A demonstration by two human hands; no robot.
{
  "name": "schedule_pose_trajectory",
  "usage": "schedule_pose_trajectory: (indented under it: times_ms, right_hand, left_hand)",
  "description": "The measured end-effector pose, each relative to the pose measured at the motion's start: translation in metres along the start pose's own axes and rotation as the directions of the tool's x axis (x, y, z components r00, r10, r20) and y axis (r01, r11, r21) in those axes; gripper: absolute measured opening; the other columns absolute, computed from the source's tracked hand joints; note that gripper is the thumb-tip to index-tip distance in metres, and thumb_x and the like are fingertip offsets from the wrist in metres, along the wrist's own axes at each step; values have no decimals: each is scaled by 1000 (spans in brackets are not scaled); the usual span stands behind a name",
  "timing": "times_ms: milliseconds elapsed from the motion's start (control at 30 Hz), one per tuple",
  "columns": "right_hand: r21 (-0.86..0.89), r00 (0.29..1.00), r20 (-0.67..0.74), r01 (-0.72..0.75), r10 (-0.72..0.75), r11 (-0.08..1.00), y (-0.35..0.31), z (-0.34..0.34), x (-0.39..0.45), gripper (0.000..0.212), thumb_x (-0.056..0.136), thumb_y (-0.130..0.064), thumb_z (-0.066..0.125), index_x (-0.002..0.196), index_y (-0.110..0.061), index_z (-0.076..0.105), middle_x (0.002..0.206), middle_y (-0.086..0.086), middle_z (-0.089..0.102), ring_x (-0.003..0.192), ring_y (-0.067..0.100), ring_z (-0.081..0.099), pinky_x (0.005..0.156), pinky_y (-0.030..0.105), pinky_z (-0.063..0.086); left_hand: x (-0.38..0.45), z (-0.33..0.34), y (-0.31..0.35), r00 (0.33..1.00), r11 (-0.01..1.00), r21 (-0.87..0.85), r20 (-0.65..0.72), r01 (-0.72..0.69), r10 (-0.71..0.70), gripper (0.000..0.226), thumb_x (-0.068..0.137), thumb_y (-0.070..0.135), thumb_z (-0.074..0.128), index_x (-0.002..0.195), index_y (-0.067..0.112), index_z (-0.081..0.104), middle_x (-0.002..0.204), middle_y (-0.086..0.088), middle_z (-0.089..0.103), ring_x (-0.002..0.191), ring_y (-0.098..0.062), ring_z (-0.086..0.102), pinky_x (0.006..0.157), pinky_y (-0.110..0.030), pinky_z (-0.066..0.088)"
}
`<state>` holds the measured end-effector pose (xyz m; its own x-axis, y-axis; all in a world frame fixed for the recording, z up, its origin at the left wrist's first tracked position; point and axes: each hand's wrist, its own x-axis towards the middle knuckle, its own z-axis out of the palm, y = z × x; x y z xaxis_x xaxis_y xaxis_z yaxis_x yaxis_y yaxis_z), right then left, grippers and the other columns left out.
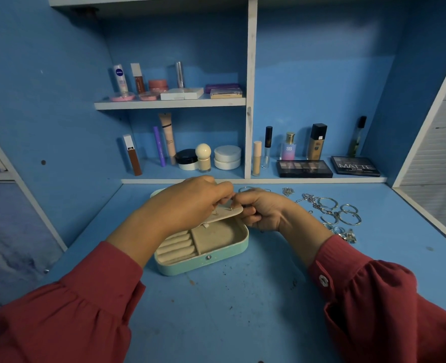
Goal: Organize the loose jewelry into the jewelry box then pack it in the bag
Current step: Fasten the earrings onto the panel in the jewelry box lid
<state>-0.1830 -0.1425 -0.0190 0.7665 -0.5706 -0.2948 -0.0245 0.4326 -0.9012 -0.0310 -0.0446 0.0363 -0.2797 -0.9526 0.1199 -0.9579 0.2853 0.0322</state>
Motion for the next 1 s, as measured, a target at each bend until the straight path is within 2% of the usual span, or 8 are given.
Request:
schedule_pose_trajectory:
  times_ms: [133,267,367,467,700,1000]
  right_hand:
    - [46,1000,-19,-16,17,999,0,0,1,25,90,6,37,72,-10,44,41,-6,36,30,1,25,30,10,13]
    - [63,999,-29,-17,19,998,-1,1,0,27,90,6,36,71,-11,42,41,-6,36,29,1,25,31,10,12]
    - [71,999,-29,-19,21,997,-1,2,-1,27,91,6,36,71,-11,42,42,-6,37,29,0,26,31,10,12]
    - [74,999,-30,-15,17,997,-1,2,-1,28,91,7,35,71,-12,41,41,-6,37,29,0,25,30,10,12]
    - [71,999,-33,-13,15,997,-1,3,-2,29,92,7,35,70,-12,41,40,-6,36,29,0,25,31,10,11]
    - [67,1000,-20,-17,18,998,-1,3,-3,29,92,5,36,70,-10,45,42,-6,39,30,0,26,32,10,13]
  left_hand:
    - [-2,1,-5,997,988,-149,-57,38,-47,20,89,8,52,91,29,51,96,3,50,90,-15,53,81,-34,46]
    - [-4,5,-9,993,963,-269,-100,26,-54,30,87,6,57,84,34,47,93,6,52,87,-9,54,80,-28,46]
    - [-5,7,-12,990,940,-341,-129,7,-54,35,84,5,60,80,36,46,88,10,54,83,-2,52,74,-13,40]
    - [-5,7,-14,987,915,-402,-151,-9,-56,31,83,2,63,81,30,49,83,12,57,81,1,52,71,-5,36]
    - [-4,12,-17,979,855,-518,-173,6,-111,28,81,0,66,83,24,51,78,9,64,72,3,56,67,-5,38]
    - [-3,12,-18,972,822,-570,-189,7,-140,24,80,-1,66,84,18,52,80,1,68,66,1,54,63,-6,38]
